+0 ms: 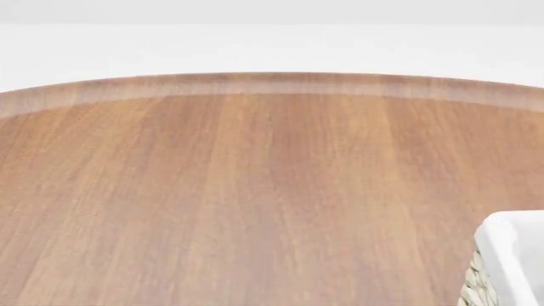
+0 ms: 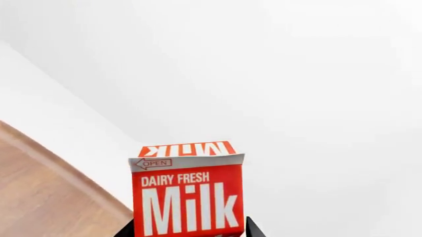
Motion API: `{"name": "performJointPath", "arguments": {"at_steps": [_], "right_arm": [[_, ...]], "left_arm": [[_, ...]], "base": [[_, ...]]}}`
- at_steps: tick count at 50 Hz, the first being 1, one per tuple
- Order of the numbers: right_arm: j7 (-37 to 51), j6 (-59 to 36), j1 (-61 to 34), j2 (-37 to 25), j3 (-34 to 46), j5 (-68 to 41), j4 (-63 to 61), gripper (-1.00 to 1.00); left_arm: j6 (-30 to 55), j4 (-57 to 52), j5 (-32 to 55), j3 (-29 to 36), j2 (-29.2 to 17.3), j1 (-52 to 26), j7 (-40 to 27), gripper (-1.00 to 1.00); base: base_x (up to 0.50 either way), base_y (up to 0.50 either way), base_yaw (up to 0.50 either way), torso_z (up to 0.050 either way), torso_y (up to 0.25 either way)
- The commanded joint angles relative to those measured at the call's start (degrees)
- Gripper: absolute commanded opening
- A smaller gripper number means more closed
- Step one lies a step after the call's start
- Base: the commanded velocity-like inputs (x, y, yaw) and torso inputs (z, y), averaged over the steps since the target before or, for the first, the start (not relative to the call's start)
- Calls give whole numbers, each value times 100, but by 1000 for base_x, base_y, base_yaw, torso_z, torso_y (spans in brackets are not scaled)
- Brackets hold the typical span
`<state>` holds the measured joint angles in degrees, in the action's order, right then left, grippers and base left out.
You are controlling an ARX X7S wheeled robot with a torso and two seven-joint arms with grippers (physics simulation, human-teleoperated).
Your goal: Pick the milk and place it in the basket.
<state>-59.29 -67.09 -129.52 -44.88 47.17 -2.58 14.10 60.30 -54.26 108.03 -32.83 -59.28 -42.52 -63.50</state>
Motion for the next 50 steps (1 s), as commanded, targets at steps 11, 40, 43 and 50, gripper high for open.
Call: {"name": "performJointPath", "arguments": {"at_steps": [11,40,43,50], "right_arm": [[-3049,1021,-525,-166,-155,3417,1020,-100],[-2683,-347,731,-495,552,1847,926,-100],[-2573,-312,904,-480,516,1766,1051,-100],[-2486,-366,1299,-622,612,1702,1066,-100]], "left_arm": [[-71,28,159,-305,-129,47,7,100],[53,36,-16,-394,5,153,144,100],[45,32,-15,-373,4,146,137,100],[-14,32,59,-328,-59,128,52,100]], "base": [[0,0,0,0,1],[0,0,0,0,1],[0,0,0,3,3],[0,0,0,0,1]]}}
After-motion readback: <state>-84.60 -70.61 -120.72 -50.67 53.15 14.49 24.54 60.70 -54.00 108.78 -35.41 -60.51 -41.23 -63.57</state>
